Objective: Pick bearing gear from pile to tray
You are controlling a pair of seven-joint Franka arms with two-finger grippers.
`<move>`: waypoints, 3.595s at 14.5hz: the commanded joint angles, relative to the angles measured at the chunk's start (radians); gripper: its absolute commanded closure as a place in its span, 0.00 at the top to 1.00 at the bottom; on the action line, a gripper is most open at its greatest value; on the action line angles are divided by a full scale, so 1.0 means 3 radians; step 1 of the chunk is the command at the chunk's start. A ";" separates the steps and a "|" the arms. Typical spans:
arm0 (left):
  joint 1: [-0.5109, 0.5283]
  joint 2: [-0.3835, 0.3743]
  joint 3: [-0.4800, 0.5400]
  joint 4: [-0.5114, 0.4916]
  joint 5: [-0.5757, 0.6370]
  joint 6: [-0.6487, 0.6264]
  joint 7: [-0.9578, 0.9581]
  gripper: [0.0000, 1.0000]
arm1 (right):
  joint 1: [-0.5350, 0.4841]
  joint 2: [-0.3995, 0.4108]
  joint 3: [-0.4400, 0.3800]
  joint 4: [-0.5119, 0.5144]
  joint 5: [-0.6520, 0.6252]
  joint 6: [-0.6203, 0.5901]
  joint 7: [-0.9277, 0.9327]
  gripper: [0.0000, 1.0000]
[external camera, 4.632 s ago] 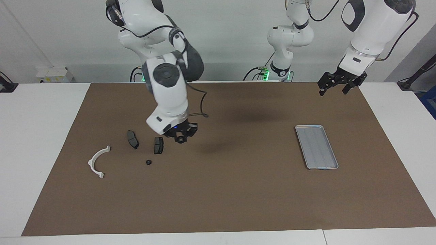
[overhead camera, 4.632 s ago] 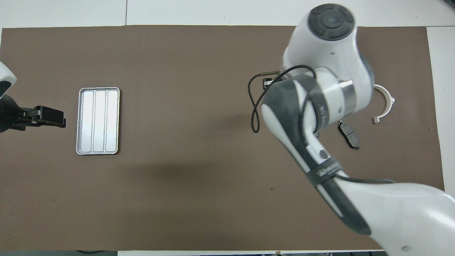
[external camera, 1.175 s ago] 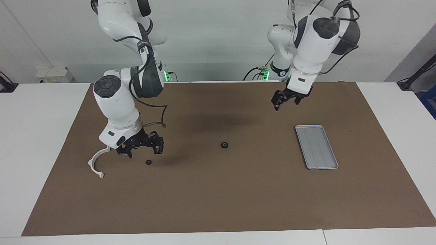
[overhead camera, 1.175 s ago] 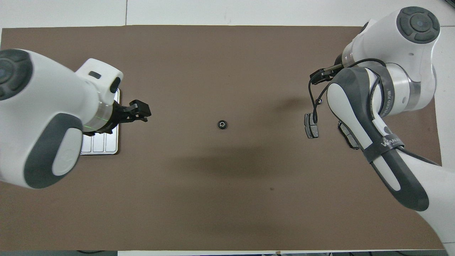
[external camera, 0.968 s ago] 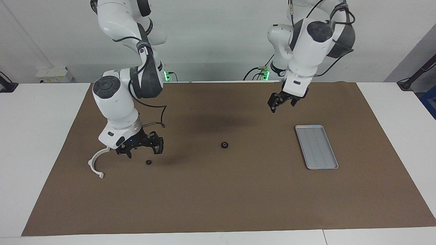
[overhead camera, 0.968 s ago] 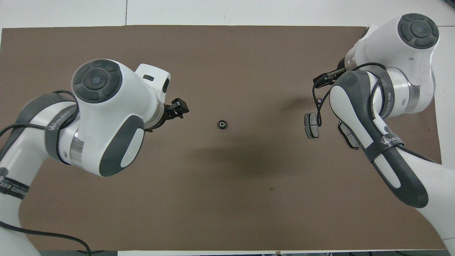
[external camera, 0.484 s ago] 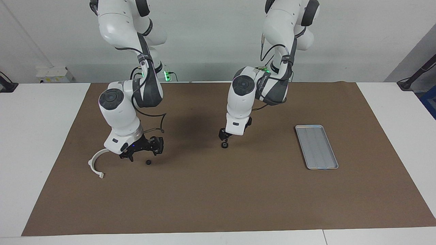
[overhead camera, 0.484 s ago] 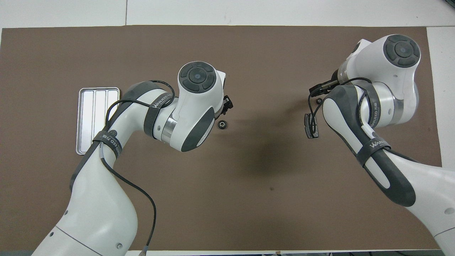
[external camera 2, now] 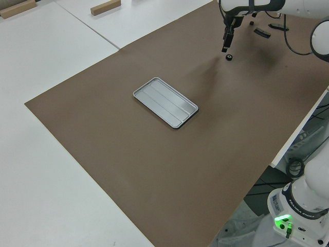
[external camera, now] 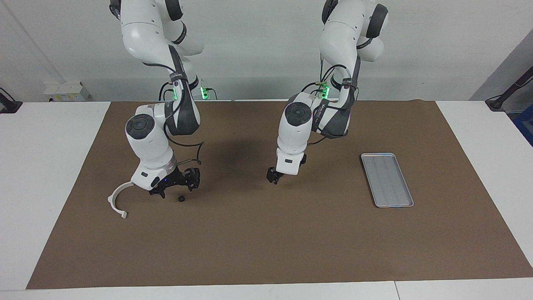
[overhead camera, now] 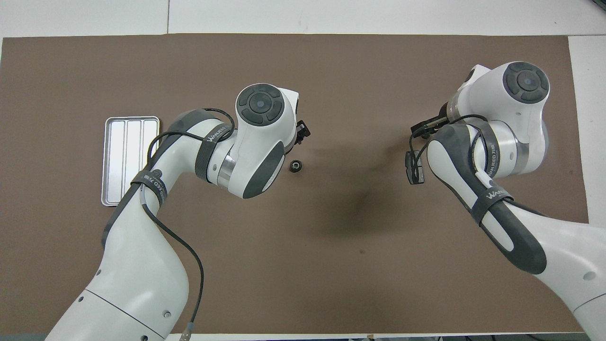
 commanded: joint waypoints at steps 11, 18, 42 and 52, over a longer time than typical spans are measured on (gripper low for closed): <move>-0.0262 0.0040 0.0046 -0.0328 -0.0047 0.0420 -0.0167 0.88 | -0.0042 0.0138 0.0039 -0.0102 0.0052 0.0304 -0.0092 1.00; -0.0267 0.0081 0.0051 -0.0343 -0.0042 0.0460 -0.0193 0.76 | -0.0037 0.0179 0.0039 -0.0112 0.0052 0.0320 -0.0072 1.00; -0.0175 0.0005 0.0107 -0.0185 0.0081 0.0021 -0.0219 0.00 | -0.0016 0.0030 0.0049 0.0588 0.0072 -0.0524 0.0117 0.00; 0.0969 -0.1518 0.0102 -0.1385 0.0086 -0.0511 0.1717 0.00 | 0.0780 0.0061 0.0049 0.1324 0.0021 -0.1290 0.1542 0.00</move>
